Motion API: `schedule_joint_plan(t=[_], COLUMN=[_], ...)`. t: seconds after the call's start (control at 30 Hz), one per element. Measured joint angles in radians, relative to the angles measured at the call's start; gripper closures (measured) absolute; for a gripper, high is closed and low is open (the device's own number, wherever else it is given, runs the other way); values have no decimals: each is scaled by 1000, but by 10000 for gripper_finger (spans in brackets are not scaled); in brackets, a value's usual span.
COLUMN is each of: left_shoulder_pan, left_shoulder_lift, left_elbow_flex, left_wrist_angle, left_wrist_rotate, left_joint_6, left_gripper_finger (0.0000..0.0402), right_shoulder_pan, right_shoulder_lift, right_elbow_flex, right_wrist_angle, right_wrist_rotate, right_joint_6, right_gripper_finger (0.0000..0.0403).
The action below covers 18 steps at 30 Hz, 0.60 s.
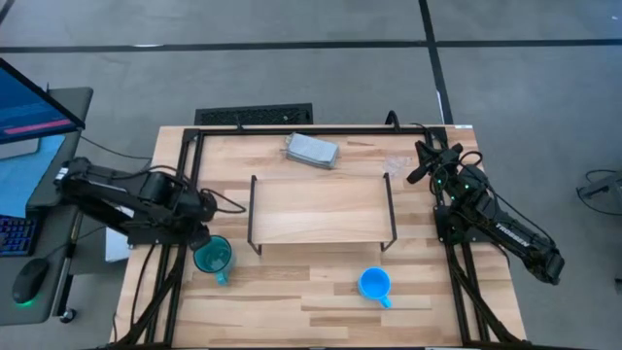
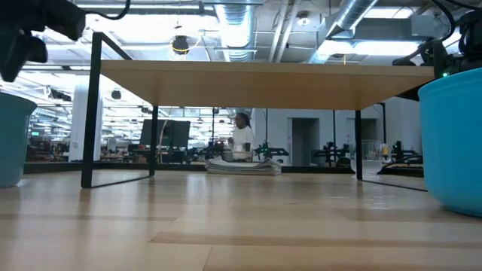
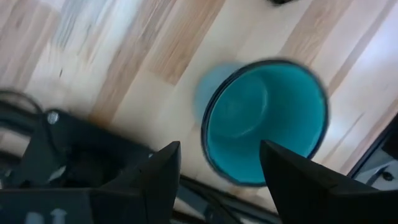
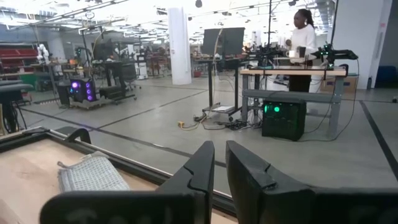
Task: Stack small to large cups/mugs on shelf
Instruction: Put the blue mug on the shelf
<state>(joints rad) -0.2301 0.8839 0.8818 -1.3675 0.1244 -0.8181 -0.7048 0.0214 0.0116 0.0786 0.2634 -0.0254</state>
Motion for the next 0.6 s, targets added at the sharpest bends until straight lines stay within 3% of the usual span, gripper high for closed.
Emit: schedule_joint_plan(t=[0.6], left_shoulder_pan=[-54], left_shoulder_lift=[226], left_elbow_flex=[-1], left_wrist_angle=[-1], left_wrist_rotate=[-9], left_joint_6=[-9], left_gripper_finger=[191], right_shoulder_pan=[0], right_shoulder_lift=[0], right_elbow_flex=[-1], right_wrist_angle=[-26], right_wrist_rotate=[0], right_joint_6=[0], right_gripper_finger=[340])
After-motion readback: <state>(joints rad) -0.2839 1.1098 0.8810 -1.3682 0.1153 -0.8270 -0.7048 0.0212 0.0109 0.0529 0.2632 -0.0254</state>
